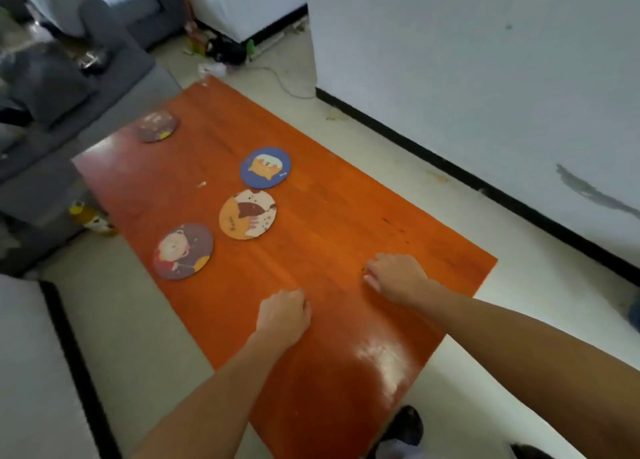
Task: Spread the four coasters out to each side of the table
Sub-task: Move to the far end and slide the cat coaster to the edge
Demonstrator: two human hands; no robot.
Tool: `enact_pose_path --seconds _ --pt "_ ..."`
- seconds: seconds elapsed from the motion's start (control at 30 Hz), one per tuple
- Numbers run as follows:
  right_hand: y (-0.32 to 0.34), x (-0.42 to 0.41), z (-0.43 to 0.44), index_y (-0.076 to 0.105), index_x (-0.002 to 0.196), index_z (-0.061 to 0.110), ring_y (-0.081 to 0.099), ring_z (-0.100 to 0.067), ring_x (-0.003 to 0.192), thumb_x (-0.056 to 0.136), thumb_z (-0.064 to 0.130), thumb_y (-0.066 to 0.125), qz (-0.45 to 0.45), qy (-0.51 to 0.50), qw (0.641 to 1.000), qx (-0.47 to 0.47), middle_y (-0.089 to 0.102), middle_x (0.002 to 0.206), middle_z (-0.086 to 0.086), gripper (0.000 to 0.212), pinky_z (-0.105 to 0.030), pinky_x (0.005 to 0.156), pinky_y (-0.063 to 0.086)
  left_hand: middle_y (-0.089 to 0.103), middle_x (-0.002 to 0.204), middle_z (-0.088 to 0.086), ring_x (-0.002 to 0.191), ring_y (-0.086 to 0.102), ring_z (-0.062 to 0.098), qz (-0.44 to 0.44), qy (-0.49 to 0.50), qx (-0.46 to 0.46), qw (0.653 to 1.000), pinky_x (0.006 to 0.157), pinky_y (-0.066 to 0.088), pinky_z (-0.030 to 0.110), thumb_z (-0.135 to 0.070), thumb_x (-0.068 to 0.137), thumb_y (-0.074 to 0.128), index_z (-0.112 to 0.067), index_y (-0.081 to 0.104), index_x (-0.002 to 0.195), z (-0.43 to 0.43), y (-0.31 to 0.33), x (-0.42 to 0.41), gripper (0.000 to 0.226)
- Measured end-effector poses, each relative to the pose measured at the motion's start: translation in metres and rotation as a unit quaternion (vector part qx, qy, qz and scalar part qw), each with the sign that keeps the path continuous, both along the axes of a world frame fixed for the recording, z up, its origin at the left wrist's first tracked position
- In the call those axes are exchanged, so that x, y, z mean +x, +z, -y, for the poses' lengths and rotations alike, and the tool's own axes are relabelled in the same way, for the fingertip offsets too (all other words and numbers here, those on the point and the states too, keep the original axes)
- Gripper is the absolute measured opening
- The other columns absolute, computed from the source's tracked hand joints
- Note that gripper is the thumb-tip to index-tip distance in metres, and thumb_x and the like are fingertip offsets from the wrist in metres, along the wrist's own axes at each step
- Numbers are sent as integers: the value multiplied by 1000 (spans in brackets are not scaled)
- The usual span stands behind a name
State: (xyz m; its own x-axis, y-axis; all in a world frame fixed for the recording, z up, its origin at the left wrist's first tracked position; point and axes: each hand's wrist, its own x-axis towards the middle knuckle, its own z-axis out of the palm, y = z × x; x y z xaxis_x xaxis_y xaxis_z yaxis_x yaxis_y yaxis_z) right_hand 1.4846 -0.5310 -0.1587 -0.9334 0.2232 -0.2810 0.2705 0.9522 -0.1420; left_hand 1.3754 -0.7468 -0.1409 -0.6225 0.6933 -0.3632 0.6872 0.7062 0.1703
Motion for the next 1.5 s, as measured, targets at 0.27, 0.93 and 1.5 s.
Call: enact_pose_path --seconds 0.27,0.93,1.5 --pt "-9 -80 33 55 100 17 60 -28 94 95 43 41 1 93 996 -6 60 100 -8 30 -39 71 48 61 97 0 87 59 18 30 154 43 987 80 54 36 -30 94 45 -18 57 101 59 -37 9 18" --pt "-71 -351 22 42 128 3 40 -42 123 89 43 56 -5 38 996 -78 44 135 -23 57 -49 95 40 9 160 11 147 1 25 -51 383 33 922 115 10 49 -49 97 26 -16 14 151 19 -130 75 64" --pt "-67 -267 21 59 67 13 66 -21 72 84 15 65 -1 -178 920 -350 70 83 -8 19 -39 63 56 7 160 9 147 -5 22 -68 388 1 919 118 5 47 -50 96 23 -19 14 151 18 -131 78 64"
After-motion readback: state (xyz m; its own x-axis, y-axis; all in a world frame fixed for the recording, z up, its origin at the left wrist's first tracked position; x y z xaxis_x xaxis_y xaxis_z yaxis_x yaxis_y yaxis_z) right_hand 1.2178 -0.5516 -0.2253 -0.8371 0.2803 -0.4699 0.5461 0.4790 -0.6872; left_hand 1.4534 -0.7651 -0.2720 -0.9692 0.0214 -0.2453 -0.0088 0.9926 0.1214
